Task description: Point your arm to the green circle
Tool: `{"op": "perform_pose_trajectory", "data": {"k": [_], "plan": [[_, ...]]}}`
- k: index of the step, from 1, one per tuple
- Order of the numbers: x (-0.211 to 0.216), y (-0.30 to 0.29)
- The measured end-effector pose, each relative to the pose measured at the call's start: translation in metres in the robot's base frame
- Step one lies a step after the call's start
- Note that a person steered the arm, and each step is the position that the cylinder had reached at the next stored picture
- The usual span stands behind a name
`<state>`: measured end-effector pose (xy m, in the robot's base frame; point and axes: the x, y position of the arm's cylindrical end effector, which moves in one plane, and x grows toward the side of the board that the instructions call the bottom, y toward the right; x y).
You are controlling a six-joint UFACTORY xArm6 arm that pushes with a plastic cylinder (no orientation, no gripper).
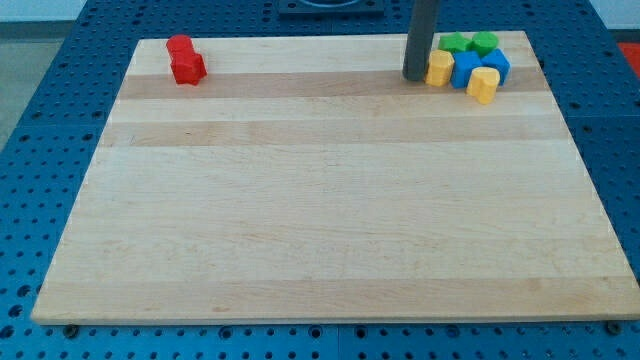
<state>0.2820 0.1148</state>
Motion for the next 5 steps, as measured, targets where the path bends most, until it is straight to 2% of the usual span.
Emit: {"op": "perform_pose_trajectory", "data": {"k": [3,5], "plan": [[-0.006,-0.034],[-0.07,-0.047]]}}
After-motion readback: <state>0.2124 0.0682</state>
